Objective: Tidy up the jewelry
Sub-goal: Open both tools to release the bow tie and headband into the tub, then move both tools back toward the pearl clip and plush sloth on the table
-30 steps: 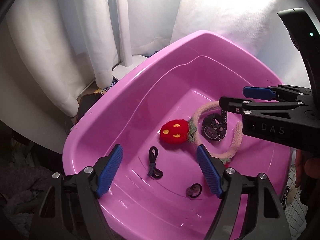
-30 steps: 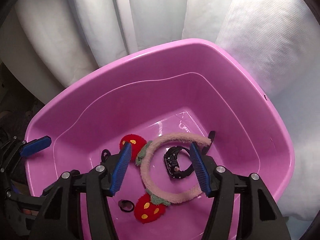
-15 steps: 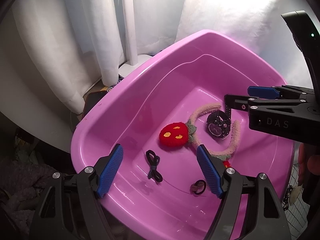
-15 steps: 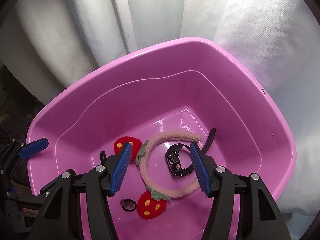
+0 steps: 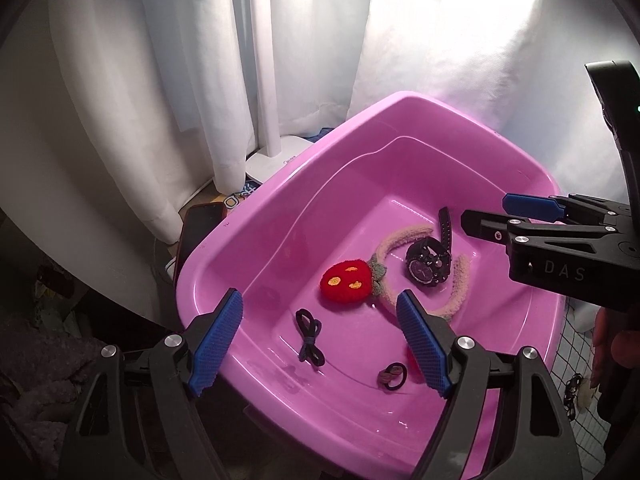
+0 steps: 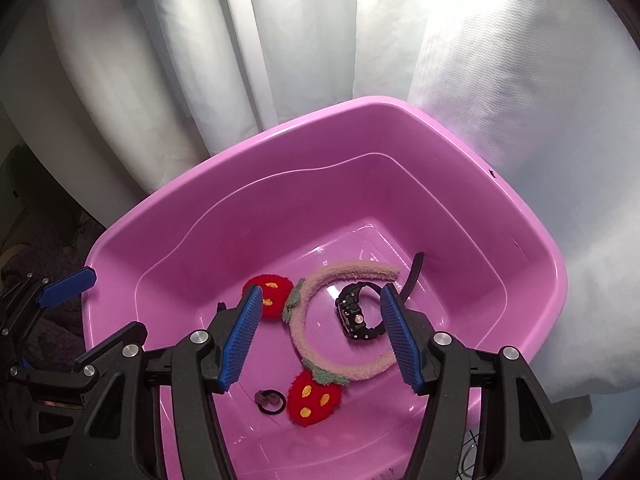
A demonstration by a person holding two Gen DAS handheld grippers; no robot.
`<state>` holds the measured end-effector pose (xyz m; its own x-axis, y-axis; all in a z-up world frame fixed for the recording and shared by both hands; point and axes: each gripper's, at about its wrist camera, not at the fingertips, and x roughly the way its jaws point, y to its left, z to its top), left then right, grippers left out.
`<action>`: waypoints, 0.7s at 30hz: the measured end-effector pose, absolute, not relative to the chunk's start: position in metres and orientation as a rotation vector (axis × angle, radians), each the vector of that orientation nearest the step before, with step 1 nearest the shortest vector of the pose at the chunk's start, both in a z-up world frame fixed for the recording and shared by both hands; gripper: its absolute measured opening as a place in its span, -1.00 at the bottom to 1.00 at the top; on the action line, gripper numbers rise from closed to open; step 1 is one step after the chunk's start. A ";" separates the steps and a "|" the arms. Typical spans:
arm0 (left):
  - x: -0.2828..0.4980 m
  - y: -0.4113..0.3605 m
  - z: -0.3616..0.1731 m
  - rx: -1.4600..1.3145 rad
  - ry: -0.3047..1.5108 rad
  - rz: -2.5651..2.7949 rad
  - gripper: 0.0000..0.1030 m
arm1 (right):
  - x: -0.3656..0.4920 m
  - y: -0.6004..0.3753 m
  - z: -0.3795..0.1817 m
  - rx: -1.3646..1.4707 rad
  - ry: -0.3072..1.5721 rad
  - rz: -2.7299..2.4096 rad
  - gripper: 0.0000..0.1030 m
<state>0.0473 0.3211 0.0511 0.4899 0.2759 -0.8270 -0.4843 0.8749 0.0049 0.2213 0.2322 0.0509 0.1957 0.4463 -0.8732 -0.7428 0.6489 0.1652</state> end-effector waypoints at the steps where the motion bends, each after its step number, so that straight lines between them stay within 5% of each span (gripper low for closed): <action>1: 0.046 0.319 0.054 -0.233 0.944 0.468 0.51 | 0.218 0.226 0.054 -0.311 1.075 0.847 0.16; 21: 0.029 0.189 0.083 -0.191 0.815 0.210 0.77 | 0.122 -0.047 0.068 0.044 1.001 0.459 0.24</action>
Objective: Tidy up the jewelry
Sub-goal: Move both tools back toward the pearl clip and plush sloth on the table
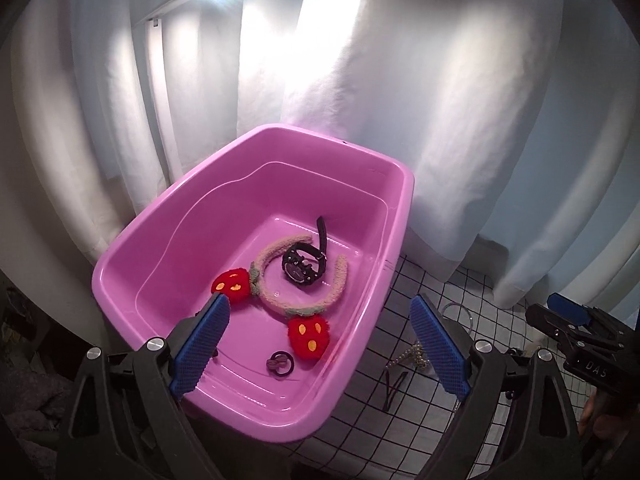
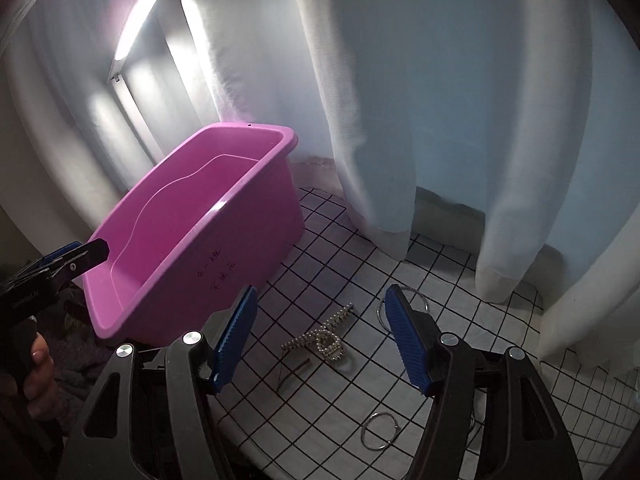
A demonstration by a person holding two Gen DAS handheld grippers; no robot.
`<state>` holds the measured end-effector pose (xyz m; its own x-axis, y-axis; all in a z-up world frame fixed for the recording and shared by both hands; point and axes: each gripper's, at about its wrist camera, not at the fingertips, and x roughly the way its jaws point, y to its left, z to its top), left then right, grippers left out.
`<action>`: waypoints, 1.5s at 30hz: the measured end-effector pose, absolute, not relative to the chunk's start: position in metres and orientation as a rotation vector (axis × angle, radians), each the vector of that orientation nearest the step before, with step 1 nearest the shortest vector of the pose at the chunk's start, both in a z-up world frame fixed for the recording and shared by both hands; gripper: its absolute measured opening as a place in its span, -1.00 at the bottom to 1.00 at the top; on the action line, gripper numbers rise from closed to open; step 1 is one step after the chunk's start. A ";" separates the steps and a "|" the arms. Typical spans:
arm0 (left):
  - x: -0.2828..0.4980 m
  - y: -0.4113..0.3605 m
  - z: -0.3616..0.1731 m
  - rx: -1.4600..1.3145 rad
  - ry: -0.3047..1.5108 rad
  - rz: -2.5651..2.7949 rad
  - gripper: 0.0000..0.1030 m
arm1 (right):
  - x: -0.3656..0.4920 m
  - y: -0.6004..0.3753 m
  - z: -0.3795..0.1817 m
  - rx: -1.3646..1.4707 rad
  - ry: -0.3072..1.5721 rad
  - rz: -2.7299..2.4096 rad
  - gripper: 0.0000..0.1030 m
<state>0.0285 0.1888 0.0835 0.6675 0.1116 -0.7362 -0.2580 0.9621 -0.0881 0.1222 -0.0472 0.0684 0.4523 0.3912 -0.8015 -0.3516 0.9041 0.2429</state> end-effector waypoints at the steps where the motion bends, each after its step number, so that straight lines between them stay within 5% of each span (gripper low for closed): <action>1: 0.028 0.177 0.082 -0.186 0.815 0.202 0.78 | 0.117 -0.067 0.066 0.056 1.009 0.431 0.24; 17: 0.018 0.048 0.007 -0.154 0.938 0.165 0.84 | 0.065 -0.259 0.006 0.184 1.096 0.243 0.24; 45: 0.108 0.062 -0.108 -0.040 1.063 0.086 0.84 | 0.110 -0.246 -0.091 0.249 1.179 0.161 0.24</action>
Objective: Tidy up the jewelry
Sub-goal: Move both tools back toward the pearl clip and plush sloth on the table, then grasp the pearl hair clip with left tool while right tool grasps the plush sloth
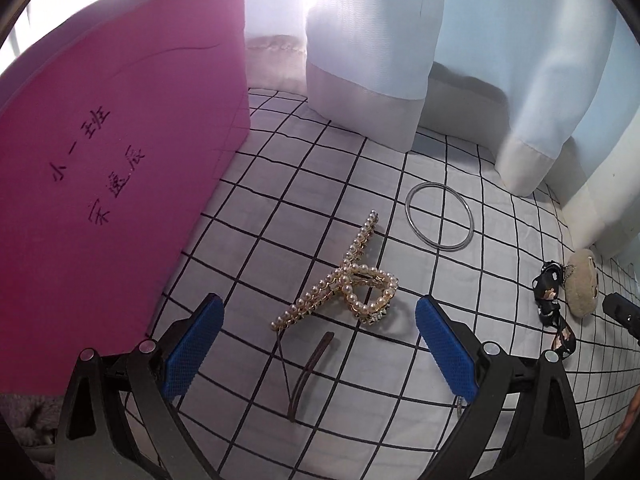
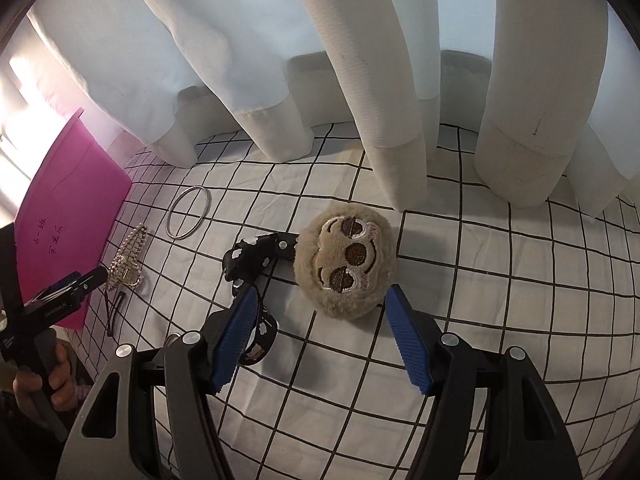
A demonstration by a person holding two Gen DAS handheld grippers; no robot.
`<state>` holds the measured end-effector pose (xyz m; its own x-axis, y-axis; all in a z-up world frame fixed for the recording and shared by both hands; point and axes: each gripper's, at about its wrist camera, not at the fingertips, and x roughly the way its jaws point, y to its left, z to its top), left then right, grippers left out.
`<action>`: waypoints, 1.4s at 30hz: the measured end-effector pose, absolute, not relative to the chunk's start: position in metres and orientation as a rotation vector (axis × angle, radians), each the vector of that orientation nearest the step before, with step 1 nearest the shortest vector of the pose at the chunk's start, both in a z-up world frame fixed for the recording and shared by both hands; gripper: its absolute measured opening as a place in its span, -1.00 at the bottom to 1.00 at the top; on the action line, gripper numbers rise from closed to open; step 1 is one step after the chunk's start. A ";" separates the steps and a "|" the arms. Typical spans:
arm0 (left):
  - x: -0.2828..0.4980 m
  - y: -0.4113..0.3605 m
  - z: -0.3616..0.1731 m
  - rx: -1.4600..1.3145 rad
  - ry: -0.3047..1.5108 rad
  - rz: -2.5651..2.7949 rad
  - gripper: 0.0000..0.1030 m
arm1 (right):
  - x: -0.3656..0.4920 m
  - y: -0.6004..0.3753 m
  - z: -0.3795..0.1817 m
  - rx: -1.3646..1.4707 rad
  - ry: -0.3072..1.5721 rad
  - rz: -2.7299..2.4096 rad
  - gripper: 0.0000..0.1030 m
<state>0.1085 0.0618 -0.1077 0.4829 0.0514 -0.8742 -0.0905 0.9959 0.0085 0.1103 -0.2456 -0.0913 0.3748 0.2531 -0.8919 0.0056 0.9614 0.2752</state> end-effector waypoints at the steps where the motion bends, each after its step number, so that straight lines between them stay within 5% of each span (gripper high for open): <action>1: 0.112 0.061 -0.111 -0.022 1.067 0.074 0.84 | 0.112 -0.244 -0.094 0.246 1.182 0.151 0.24; 26: 0.151 0.057 -0.153 0.007 1.116 -0.100 0.82 | 0.148 -0.238 -0.135 0.227 1.259 -0.020 0.24; 32: 0.146 0.055 -0.153 0.053 1.092 -0.099 0.51 | 0.146 -0.236 -0.136 0.210 1.241 -0.010 0.23; 36: 0.139 0.051 -0.146 0.081 1.067 -0.128 -0.05 | 0.144 -0.234 -0.134 0.210 1.222 0.005 0.16; 42: 0.135 0.048 -0.142 0.074 1.053 -0.115 -0.07 | 0.139 -0.236 -0.131 0.220 1.194 0.034 0.11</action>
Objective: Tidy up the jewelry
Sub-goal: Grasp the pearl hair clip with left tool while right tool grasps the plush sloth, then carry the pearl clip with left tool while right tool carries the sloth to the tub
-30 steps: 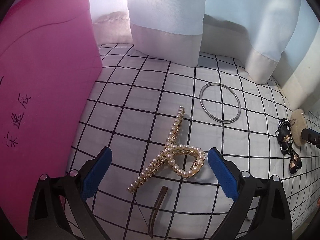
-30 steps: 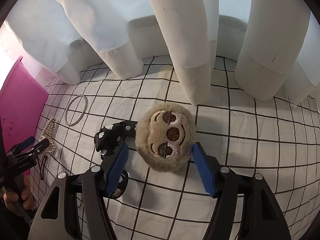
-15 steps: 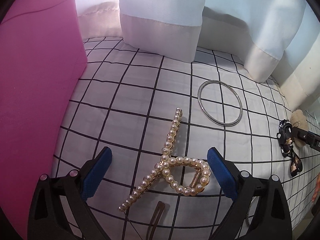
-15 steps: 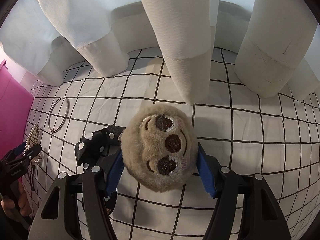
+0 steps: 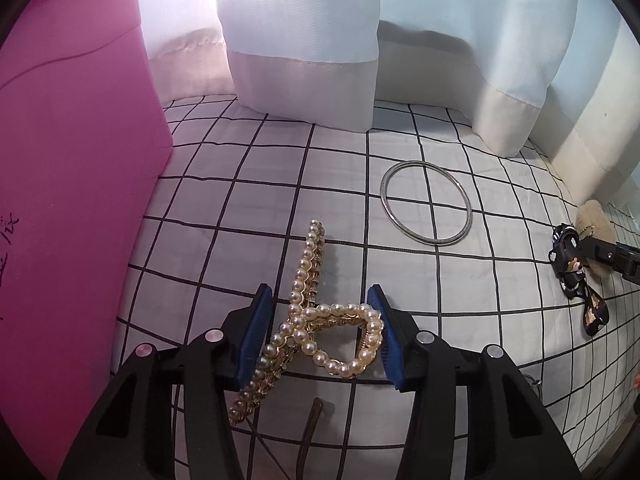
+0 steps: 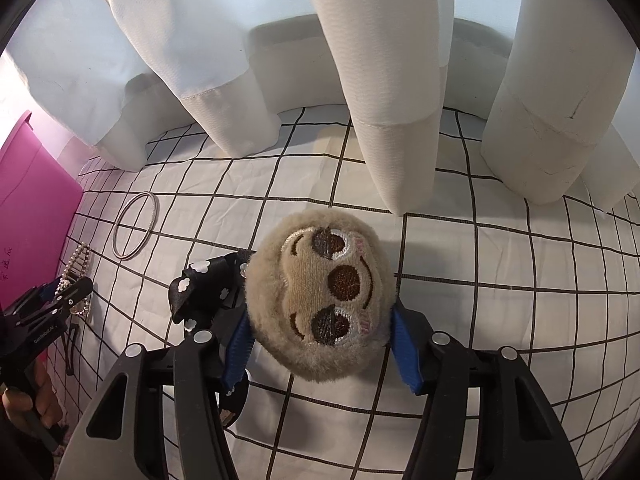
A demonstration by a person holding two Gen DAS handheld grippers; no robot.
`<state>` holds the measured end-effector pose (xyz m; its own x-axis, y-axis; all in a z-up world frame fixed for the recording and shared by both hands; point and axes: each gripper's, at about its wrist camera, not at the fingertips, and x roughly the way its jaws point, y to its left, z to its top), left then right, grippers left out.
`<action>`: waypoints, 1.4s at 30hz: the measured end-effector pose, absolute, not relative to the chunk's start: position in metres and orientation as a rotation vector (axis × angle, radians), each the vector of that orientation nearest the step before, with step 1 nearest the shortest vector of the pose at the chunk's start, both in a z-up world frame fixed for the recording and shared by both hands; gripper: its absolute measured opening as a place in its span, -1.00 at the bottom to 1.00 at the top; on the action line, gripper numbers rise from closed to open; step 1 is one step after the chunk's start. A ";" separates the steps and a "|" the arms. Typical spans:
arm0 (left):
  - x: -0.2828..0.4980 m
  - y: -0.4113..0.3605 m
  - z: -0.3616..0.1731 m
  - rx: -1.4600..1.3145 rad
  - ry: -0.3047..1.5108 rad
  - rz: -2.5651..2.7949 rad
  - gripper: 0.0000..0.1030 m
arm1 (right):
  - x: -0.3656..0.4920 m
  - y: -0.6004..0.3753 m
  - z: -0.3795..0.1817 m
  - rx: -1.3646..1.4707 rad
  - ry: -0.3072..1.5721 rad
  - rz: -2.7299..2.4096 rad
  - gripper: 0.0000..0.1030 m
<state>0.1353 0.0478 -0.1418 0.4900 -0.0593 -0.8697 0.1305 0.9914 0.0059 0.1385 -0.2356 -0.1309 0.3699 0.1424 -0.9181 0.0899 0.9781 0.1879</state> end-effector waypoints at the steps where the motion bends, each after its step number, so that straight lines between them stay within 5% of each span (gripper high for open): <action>1: 0.133 0.046 -0.137 0.071 1.043 -0.117 -0.10 | 0.137 -0.236 -0.130 0.222 1.189 0.038 0.11; 26: 0.118 0.028 -0.082 -0.018 0.943 -0.110 -0.21 | 0.104 -0.265 -0.090 0.258 1.120 0.111 0.11; 42: 0.051 0.007 0.020 -0.125 0.762 -0.039 -0.21 | 0.097 -0.257 0.000 0.168 0.969 0.358 0.11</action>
